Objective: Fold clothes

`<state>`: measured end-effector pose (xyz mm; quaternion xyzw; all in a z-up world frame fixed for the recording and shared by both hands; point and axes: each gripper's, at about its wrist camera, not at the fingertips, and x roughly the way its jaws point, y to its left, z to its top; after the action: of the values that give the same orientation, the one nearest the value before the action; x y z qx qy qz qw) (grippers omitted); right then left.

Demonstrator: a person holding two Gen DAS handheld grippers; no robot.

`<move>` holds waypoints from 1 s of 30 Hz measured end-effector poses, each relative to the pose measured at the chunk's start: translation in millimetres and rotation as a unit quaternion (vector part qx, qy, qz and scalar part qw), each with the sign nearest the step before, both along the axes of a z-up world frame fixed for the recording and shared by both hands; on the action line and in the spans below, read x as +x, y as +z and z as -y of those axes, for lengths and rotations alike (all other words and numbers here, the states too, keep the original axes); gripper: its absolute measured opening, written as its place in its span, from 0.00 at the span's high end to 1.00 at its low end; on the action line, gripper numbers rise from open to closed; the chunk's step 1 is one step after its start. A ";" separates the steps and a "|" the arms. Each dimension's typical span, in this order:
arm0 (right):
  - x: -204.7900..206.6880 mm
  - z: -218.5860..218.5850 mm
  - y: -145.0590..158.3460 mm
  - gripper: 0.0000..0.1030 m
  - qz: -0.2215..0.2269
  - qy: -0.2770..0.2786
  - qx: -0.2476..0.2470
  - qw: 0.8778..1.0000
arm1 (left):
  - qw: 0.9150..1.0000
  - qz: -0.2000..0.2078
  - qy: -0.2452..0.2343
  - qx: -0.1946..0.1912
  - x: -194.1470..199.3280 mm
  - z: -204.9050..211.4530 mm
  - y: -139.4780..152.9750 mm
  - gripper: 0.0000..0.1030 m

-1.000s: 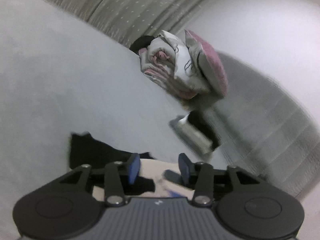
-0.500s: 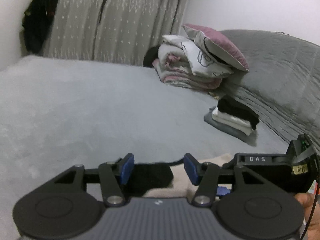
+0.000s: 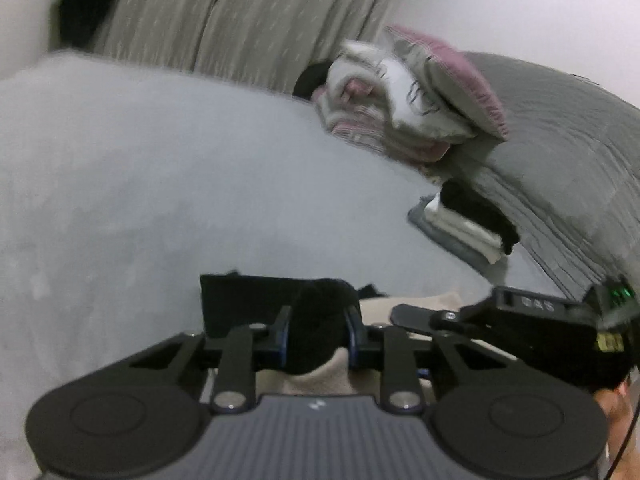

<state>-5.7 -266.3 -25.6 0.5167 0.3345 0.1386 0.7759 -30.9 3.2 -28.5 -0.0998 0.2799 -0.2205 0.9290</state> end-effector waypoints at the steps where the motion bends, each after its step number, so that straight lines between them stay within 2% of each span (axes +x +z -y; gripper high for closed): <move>1: -0.2 1.5 -0.2 0.48 0.000 0.000 0.011 1.000 | 1.000 0.018 -0.007 0.011 -5.8 5.0 2.1 0.75; 3: -0.7 4.6 -0.3 0.43 0.001 -0.001 0.035 0.999 | 0.998 0.040 -0.031 0.041 -14.1 18.2 2.8 0.72; 7: 0.0 7.9 1.0 0.35 0.007 0.003 0.076 0.997 | 0.994 0.042 -0.070 0.072 -20.6 40.6 -7.4 0.65; 9: 1.3 7.3 2.7 0.35 0.003 0.008 0.072 0.997 | 0.992 0.042 -0.093 0.077 -25.0 48.8 -12.3 0.51; 11: 2.7 4.8 3.4 0.34 -0.002 0.010 0.060 0.998 | 0.988 0.047 -0.118 0.089 -30.3 55.3 -14.8 0.44; 12: 3.8 3.1 3.7 0.34 -0.004 0.011 0.054 0.998 | 0.986 0.049 -0.131 0.095 -32.6 57.1 -15.4 0.44; 15: 7.8 -2.1 5.4 0.35 -0.005 0.018 0.037 0.999 | 0.981 0.051 -0.157 0.099 -36.8 55.2 -15.1 0.41; 16: 9.5 -4.1 6.0 0.40 -0.005 0.020 0.031 0.999 | 0.981 0.050 -0.163 0.097 -36.6 52.2 -13.9 0.40; 17: 10.9 -5.2 5.0 0.48 -0.006 0.021 0.028 0.999 | 0.980 0.049 -0.169 0.094 -36.5 49.3 -12.8 0.39; 18: 12.3 -6.1 3.7 0.54 -0.007 0.023 0.025 0.999 | 0.980 0.049 -0.171 0.089 -35.8 44.5 -10.8 0.38; 20: 16.2 -7.0 1.6 0.77 -0.007 0.031 0.020 0.999 | 0.981 0.047 -0.172 0.079 -34.0 33.6 -6.2 0.38; 23: 16.2 -8.5 3.0 0.83 0.002 0.032 0.001 0.999 | 0.983 0.042 -0.172 0.050 -32.1 17.3 1.0 0.36; 27: 9.5 -7.2 13.4 0.85 0.026 0.034 -0.007 0.999 | 0.985 0.038 -0.162 -0.031 -27.8 -15.1 12.5 0.37; 30: 3.1 -2.1 23.3 0.85 0.045 0.036 -0.010 0.998 | 0.985 0.039 -0.136 -0.097 -23.4 -36.4 13.9 0.40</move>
<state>-2.6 -264.2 -2.3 0.4893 0.3191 0.1864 0.7899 -54.3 39.6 -14.7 -0.1416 0.2313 -0.3745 0.8867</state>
